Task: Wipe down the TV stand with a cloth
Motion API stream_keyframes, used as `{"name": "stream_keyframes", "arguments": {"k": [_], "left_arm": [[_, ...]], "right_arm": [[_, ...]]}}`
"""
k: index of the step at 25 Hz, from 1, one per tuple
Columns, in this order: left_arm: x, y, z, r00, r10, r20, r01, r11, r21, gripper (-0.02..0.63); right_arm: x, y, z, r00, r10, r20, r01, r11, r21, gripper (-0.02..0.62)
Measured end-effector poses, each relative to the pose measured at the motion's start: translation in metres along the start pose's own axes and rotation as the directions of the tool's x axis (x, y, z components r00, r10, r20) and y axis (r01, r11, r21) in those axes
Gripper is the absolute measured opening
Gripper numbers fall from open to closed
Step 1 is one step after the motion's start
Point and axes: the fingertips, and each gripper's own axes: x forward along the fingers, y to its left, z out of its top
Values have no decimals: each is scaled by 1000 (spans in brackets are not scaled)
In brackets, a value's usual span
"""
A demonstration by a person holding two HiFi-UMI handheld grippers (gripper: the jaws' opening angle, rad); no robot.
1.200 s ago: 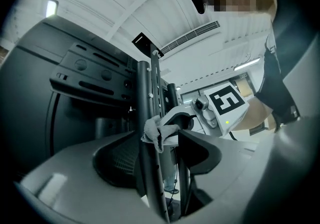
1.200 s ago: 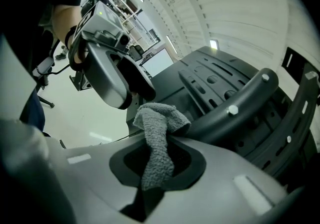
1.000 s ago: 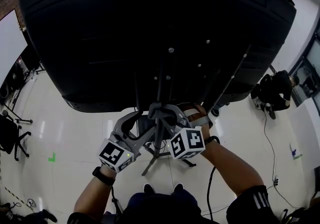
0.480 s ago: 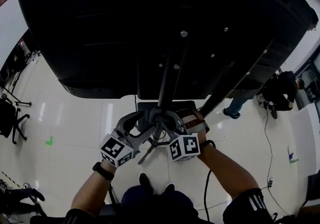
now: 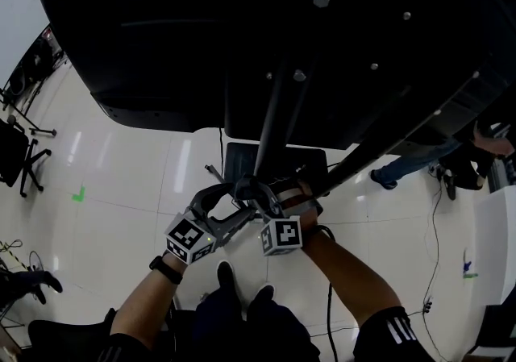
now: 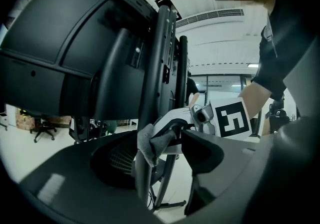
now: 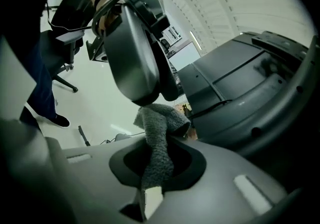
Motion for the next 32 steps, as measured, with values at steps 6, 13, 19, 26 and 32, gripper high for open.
{"name": "stream_keyframes", "arguments": {"k": [6, 13, 19, 26, 32], "left_arm": [[9, 0, -65, 998, 8, -63, -9, 1000, -26, 307], [23, 1, -137, 993, 5, -118, -16, 996, -91, 308], [33, 10, -196, 984, 4, -178, -22, 995, -101, 311], [43, 23, -236, 981, 17, -195, -40, 993, -114, 311], [55, 21, -262, 981, 12, -196, -40, 990, -136, 311]], "right_arm": [[33, 50, -20, 999, 50, -6, -50, 999, 13, 38], [63, 105, -48, 996, 82, -25, -83, 996, -31, 38], [100, 166, -76, 988, 143, -64, -145, 989, -30, 38], [137, 229, -109, 976, 202, -83, -202, 979, 9, 38], [158, 264, -137, 965, 227, -130, -231, 973, -19, 38]]}}
